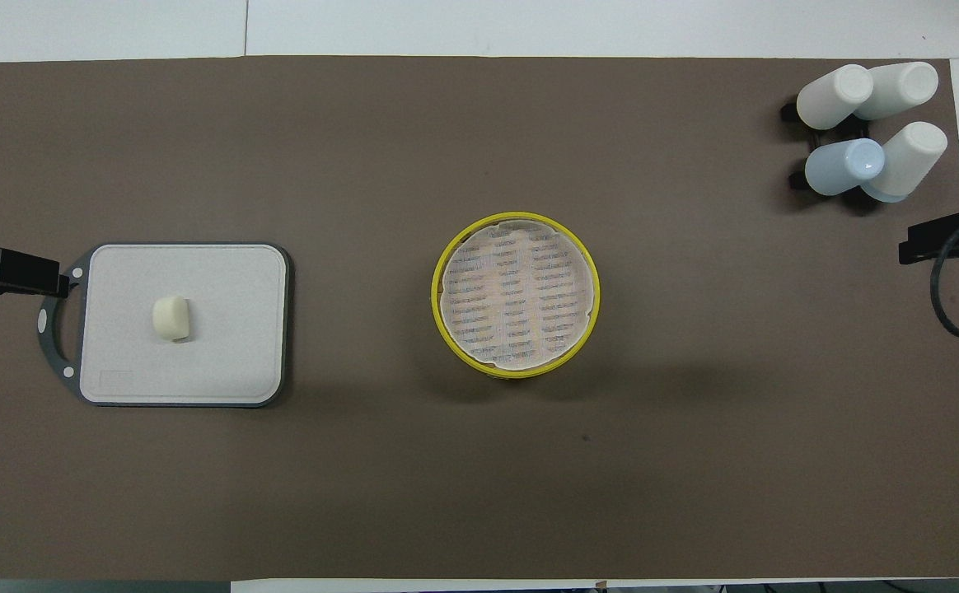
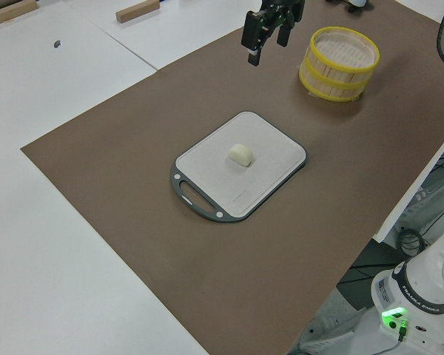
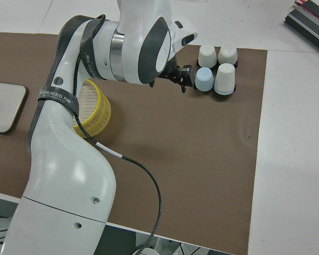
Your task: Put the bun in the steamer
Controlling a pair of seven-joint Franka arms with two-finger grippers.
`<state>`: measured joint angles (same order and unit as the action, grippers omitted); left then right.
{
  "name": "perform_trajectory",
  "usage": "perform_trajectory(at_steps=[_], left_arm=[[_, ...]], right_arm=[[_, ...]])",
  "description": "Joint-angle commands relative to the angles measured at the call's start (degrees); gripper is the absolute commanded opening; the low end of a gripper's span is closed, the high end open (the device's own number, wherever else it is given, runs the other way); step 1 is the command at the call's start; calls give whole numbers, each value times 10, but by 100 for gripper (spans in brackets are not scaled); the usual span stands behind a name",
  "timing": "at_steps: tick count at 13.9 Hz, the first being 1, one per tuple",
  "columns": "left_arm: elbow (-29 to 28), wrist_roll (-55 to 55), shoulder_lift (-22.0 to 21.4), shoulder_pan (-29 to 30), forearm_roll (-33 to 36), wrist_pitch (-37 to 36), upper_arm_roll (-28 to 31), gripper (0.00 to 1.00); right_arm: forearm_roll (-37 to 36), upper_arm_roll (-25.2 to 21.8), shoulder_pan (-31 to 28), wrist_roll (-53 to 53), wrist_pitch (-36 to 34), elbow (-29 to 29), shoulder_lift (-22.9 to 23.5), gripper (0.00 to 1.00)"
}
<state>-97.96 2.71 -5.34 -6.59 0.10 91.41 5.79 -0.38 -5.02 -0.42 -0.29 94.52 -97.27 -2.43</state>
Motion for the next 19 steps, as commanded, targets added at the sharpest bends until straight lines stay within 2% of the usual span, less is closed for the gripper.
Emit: perform_trajectory(at_steps=[1,5,8,10,11,13,14,16,17,19], left_arm=[[-6,-3,-6,-4,2,-5,2,100],[-4,-3,-6,-4,2,-5,2,100],[-4,-4,-6,-4,2,-4,2,100],[-6,-3,-6,-4,2,-4,2,100],[-11,-2,-7,-4,2,-1,2,100],[-52,-2,-25,-4,2,37,2,100],[-88,-2,-34,-4,2,65,2,100],[-181,-4,-53,1,2,145,2,100],[-222,-3,-56,3,2,181,2,100],[-301,-3,-41,4,2,276,3,100]], right_arm=[[-3,3,-5,-16,1,7,6,100],[2,8,-4,-11,-11,-2,-1,100],[5,29,-1,-17,-62,1,-3,100],[7,67,-1,-25,-66,8,-2,100],[17,105,-1,-22,-50,11,-1,100],[21,183,21,67,3,22,8,100],[18,199,64,150,8,56,53,100],[-7,195,174,303,-1,209,194,100],[-42,193,219,343,0,258,245,100],[-82,192,272,371,14,284,292,100]])
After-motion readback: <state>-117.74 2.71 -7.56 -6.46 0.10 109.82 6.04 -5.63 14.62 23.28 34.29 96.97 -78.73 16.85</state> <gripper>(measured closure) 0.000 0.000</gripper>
